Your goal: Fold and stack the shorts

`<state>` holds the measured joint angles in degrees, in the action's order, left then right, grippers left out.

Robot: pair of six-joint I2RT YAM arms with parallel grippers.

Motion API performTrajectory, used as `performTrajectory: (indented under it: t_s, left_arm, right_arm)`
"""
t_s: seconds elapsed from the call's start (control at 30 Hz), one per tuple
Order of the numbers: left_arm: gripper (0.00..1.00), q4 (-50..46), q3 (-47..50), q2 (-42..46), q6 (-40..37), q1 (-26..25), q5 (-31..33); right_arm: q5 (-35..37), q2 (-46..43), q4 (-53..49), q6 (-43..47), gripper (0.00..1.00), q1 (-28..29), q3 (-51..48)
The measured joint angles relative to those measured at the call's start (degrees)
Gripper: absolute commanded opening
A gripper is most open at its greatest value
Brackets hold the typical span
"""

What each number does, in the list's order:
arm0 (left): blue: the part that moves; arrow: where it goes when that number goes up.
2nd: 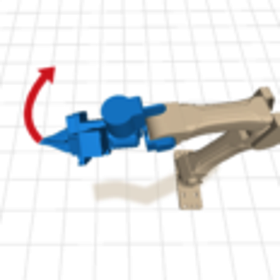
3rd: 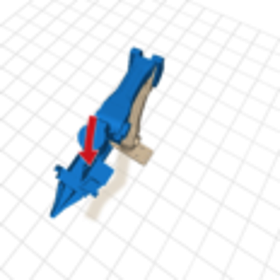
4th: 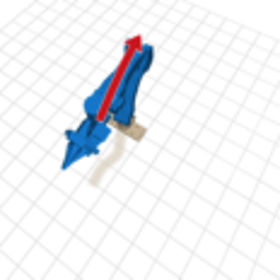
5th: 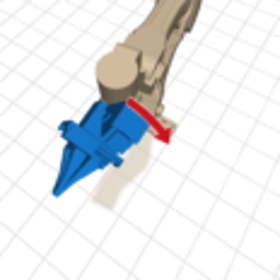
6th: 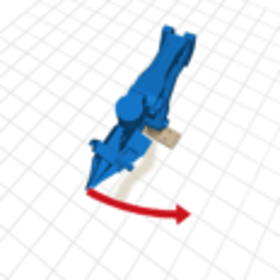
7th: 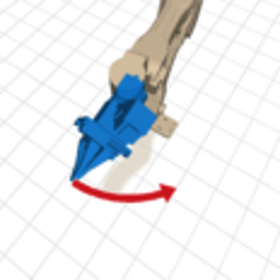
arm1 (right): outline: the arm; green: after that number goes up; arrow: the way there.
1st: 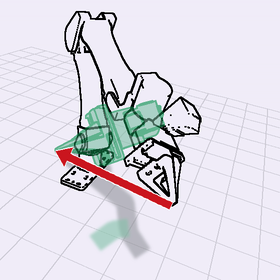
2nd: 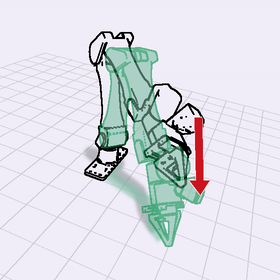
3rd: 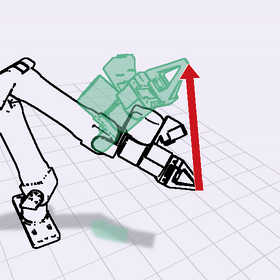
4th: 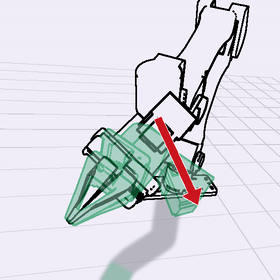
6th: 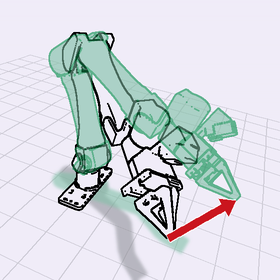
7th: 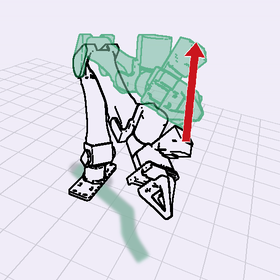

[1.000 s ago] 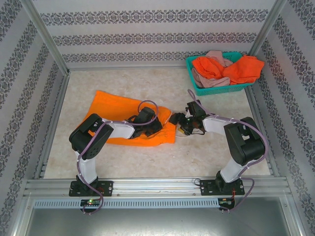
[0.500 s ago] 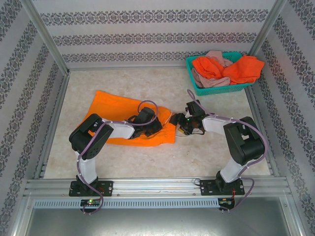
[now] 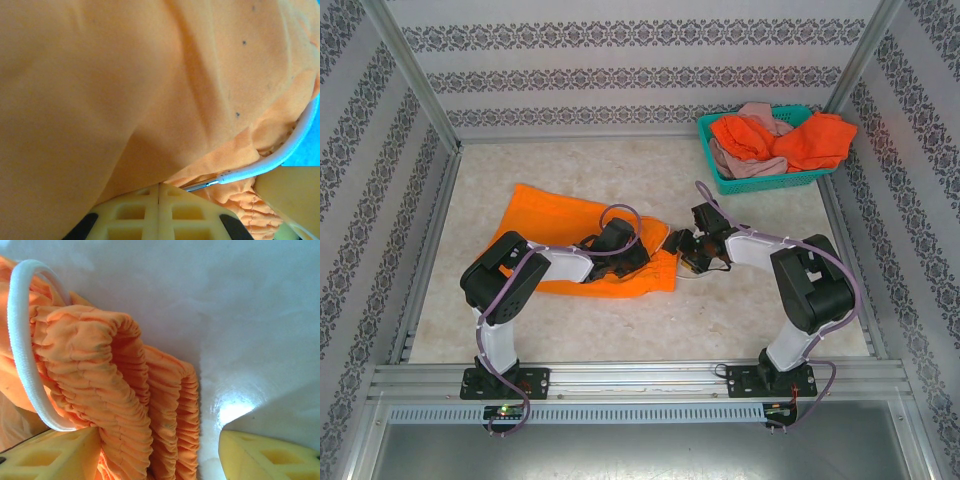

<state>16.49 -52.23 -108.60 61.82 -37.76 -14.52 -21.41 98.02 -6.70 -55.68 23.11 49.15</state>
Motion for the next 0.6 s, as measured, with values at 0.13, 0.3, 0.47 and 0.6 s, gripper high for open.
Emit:
performTrajectory:
  t_s: [0.13, 0.3, 0.47, 0.6]
  left_arm:
    - [0.04, 0.3, 0.2, 0.0, 0.0, 0.0, 0.0]
    - [0.04, 0.5, 0.3, 0.0, 0.0, 0.0, 0.0]
    - [0.04, 0.5, 0.3, 0.0, 0.0, 0.0, 0.0]
    - [0.04, 0.5, 0.3, 0.0, 0.0, 0.0, 0.0]
  right_arm:
    - [0.5, -0.1, 0.0, -0.2, 0.65, 0.3, 0.0]
    - [1.3, 0.3, -1.0, -0.8, 0.63, 0.7, 1.0]
    - [2.6, 1.1, -2.8, -0.9, 0.52, 1.2, 2.2]
    - [3.3, 3.0, -3.6, 0.0, 0.31, 1.7, 3.7]
